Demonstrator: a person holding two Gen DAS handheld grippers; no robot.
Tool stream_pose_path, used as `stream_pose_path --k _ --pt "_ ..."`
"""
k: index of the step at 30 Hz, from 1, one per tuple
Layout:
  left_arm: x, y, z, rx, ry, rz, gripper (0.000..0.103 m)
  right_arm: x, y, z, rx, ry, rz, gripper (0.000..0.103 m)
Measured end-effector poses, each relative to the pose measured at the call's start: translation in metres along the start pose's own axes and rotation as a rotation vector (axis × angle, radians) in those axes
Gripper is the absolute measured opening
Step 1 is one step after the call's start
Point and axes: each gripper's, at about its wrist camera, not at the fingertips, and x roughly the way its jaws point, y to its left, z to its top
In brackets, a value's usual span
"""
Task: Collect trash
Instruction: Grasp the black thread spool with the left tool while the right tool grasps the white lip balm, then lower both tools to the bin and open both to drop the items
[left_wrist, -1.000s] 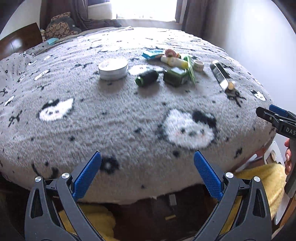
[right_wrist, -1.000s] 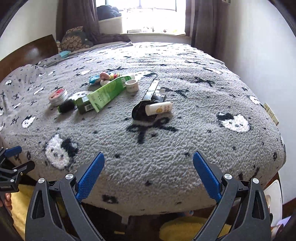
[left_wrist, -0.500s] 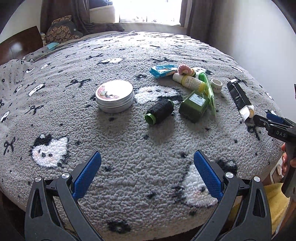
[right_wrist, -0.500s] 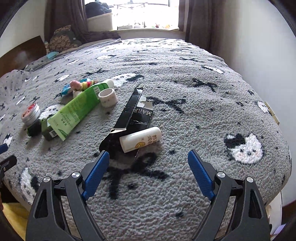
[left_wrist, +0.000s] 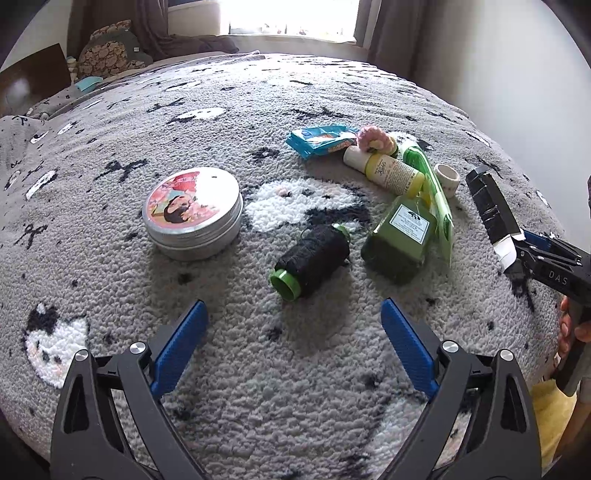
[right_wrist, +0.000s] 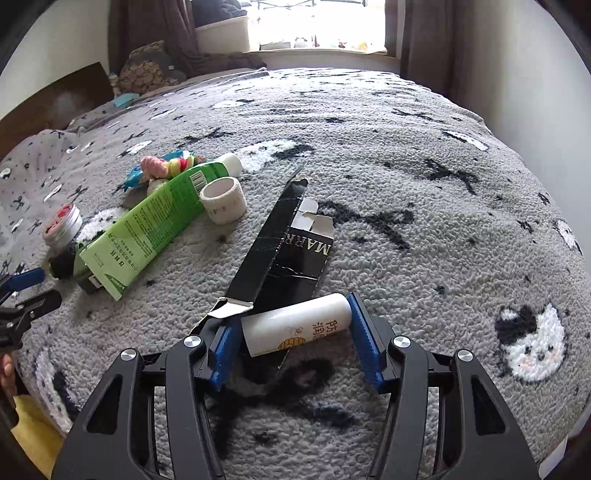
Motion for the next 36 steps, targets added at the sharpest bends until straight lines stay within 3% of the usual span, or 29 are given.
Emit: stream_pose_path --k 6,12,15,17,24,36 --pt "0.016 -0.002 0.016 0.01 -0.007 -0.017 0.072 -0.005 0.002 0.0 -0.007 -0.002 -0.003 0.056" --pt "0.023 -0.009 0.02 0.052 -0.004 0.015 0.041 -0.02 -0.005 -0.009 -0.005 -0.003 -0.028 0.056" --pt "0.018 -0.012 0.015 0.068 -0.005 0.027 0.04 -0.03 -0.008 -0.015 0.003 -0.007 -0.033 0.056" --pt "0.012 -0.015 0.009 0.069 0.002 0.036 0.027 -0.038 -0.009 -0.019 0.005 -0.013 -0.034 0.056" --pt "-0.023 -0.019 -0.019 0.049 -0.009 0.014 0.026 -0.066 0.001 -0.033 0.005 -0.038 -0.03 0.056" --pt "-0.105 -0.038 -0.065 0.056 -0.094 -0.02 0.026 -0.13 0.045 -0.065 -0.065 -0.117 0.022 0.056"
